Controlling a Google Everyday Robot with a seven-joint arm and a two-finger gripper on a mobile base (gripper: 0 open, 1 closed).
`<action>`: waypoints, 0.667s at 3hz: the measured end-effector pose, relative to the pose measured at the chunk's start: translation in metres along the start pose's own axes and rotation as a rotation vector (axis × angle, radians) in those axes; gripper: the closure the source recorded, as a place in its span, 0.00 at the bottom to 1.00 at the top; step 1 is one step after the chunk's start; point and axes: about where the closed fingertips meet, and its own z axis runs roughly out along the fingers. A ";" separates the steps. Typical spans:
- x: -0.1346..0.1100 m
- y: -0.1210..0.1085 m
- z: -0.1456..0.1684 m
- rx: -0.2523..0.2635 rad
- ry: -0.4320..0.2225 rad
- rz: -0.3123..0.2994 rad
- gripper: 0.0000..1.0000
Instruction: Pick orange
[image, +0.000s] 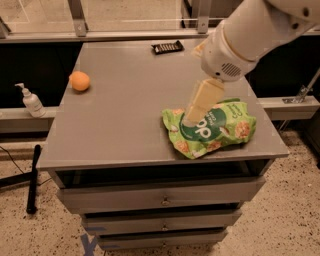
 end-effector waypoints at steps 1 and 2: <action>-0.065 -0.022 0.058 -0.002 -0.156 -0.020 0.00; -0.077 -0.032 0.068 0.019 -0.191 -0.019 0.00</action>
Offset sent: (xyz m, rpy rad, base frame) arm 0.0383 0.0695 -0.0111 0.1230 -0.0305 0.0599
